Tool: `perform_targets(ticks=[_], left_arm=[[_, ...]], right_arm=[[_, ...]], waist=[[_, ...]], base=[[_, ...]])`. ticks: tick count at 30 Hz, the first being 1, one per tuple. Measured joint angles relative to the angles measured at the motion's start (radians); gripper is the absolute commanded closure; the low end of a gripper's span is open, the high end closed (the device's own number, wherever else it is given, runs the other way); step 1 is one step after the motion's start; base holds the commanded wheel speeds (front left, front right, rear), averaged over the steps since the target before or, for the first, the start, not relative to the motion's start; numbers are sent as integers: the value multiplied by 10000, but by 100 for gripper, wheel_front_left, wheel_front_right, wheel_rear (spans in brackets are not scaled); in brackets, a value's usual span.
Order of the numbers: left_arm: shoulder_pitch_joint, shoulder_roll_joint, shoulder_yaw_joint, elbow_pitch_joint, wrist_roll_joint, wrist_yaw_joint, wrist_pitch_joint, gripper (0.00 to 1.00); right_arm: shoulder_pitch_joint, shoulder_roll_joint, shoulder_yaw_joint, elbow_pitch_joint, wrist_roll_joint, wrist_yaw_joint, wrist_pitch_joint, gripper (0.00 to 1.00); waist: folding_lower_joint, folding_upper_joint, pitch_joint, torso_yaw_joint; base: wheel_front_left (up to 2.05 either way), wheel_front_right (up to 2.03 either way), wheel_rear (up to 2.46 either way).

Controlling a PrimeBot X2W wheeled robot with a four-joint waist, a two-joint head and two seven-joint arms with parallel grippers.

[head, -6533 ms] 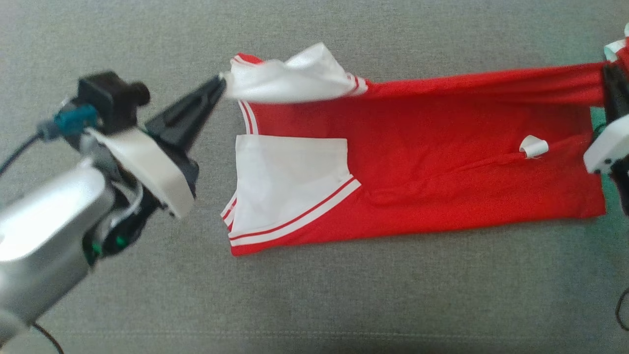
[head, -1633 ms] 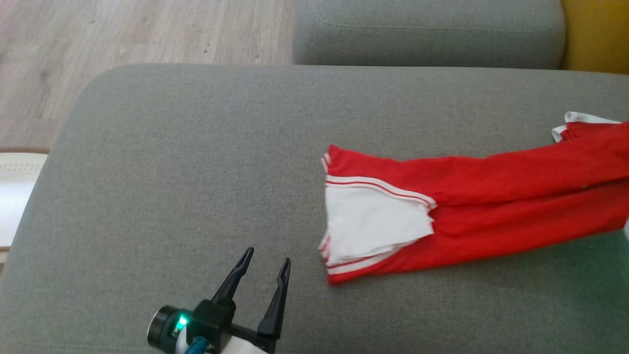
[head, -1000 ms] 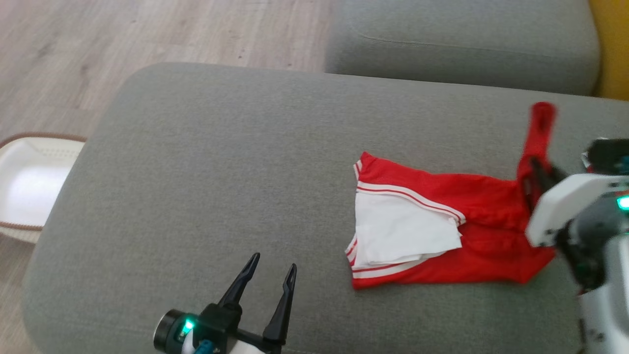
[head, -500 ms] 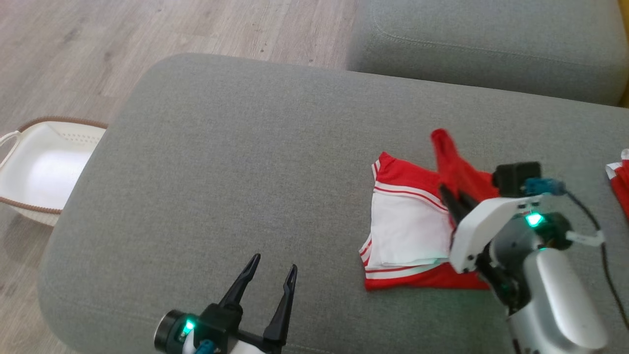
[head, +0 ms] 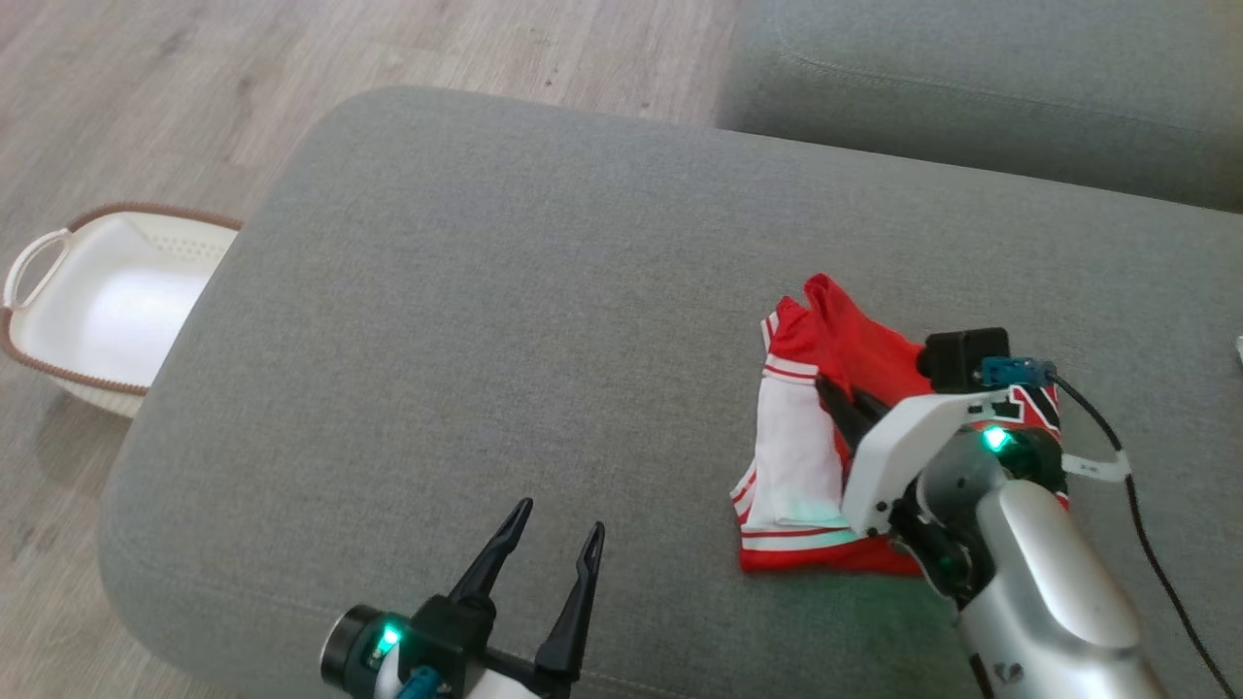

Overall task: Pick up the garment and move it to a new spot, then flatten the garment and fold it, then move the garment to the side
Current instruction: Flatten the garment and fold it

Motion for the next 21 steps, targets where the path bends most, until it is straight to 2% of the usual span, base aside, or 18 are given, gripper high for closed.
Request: perform_targets(ticks=[2,3,4,8,9,10,11,16,21], left_arm=[[0,0,-6,8,-12,2,0,0],[-1,0,-6,12,-12,4,0,0],[-2,0,-8,12,-12,8,0,0],[-3,0,4,40,-12,10,0,0],[-3,0,10,52,-12,10,0,0],[-3,0,15,65,-12,12,0,0],[-3,0,19,71,-12,12,0,0],[-1,0,36,123,-10,13,0,0],[25,0,207,134,-6,25,0,0]], right_arm=[[-158,6,219,236,194,-2,-178,99],[-221,4,337,345,295,0,-217,91],[-272,6,451,449,391,0,-234,90],[-415,6,842,759,568,0,-305,90],[-417,6,894,817,625,0,-305,68],[-417,6,953,880,667,0,-307,29],[-416,6,993,926,713,0,-320,0],[-414,13,1166,740,1461,0,-953,0],[-377,35,487,205,1162,0,-2117,0]], waist=[[0,0,47,53],[0,0,65,73],[0,0,81,84],[0,0,84,34],[0,0,71,10],[0,0,56,-22],[0,0,41,-56],[0,0,-62,-277],[0,0,-208,-615]], base=[[0,0,0],[0,0,0],[0,0,0],[0,0,0],[0,0,0],[0,0,0],[0,0,0],[0,0,0],[0,0,0]])
